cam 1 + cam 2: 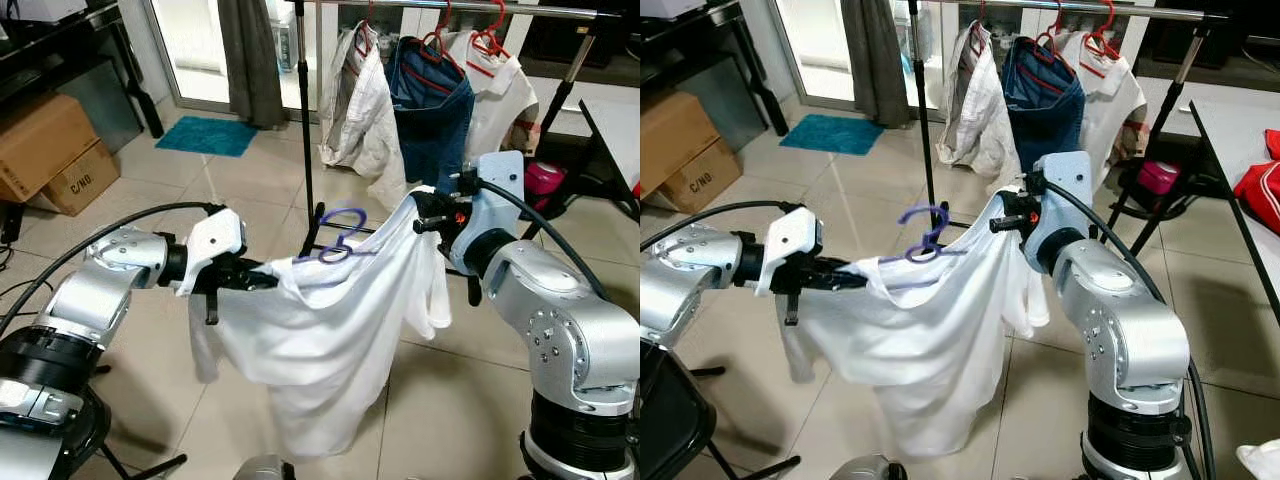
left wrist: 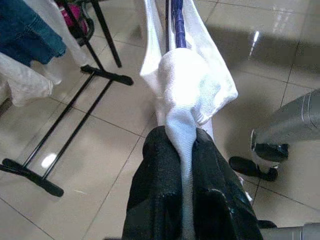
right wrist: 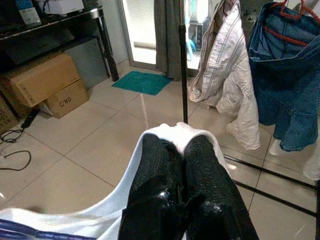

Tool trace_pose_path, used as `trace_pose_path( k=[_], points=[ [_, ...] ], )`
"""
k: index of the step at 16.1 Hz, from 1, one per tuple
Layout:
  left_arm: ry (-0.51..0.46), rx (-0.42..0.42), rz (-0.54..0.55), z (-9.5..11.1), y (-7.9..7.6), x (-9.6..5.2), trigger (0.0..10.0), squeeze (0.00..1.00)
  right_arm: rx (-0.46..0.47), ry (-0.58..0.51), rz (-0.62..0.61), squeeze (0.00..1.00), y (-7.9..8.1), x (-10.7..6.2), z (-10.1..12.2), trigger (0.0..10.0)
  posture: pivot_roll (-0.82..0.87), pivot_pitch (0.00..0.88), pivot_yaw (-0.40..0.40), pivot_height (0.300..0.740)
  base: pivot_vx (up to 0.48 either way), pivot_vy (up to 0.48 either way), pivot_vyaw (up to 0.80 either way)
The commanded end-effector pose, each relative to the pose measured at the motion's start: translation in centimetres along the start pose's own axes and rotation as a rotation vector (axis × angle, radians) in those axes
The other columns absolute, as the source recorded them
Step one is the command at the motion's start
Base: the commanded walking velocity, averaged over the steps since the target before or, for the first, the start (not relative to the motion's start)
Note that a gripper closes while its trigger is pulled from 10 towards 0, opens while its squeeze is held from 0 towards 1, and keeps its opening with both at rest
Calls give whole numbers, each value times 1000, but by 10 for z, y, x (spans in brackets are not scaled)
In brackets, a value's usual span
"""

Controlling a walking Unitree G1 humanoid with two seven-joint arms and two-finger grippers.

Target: Hang hanger

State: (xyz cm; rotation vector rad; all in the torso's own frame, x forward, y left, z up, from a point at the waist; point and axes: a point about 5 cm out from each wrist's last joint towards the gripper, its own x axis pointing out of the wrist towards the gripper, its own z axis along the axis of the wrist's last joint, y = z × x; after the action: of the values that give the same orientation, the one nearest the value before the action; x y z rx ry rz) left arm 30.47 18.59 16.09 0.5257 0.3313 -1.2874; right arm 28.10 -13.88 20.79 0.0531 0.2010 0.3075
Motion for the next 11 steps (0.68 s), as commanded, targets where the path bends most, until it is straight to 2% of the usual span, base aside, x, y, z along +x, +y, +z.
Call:
trace_pose_path(
  k=[1,5,7,8,9,10,11],
  points=[
    [14,31,-7,3,0,-4,0,0,-2,-10,0,0,0,1,5,0,46,0,71,740,0,0,0],
    [30,43,-28,1,-4,-5,0,0,-15,29,4,0,-1,2,0,0,50,0,70,740,0,0,0],
    [47,58,-4,-1,-2,-5,0,0,-30,53,50,0,4,2,-1,0,50,0,71,740,0,0,0],
    [52,66,17,-1,0,-5,0,0,-45,68,74,0,6,1,-3,2118,49,0,71,740,0,0,0],
    [48,65,25,-1,2,-5,0,0,-70,87,93,0,9,0,-5,10000,48,0,71,740,0,0,0],
    [46,63,35,0,3,-5,0,0,-69,92,115,0,11,0,-5,10000,48,0,72,740,0,0,0],
    [52,64,48,0,5,-6,0,0,-68,95,140,1000,13,-1,-5,10000,48,0,73,740,0,0,0]
  ],
)
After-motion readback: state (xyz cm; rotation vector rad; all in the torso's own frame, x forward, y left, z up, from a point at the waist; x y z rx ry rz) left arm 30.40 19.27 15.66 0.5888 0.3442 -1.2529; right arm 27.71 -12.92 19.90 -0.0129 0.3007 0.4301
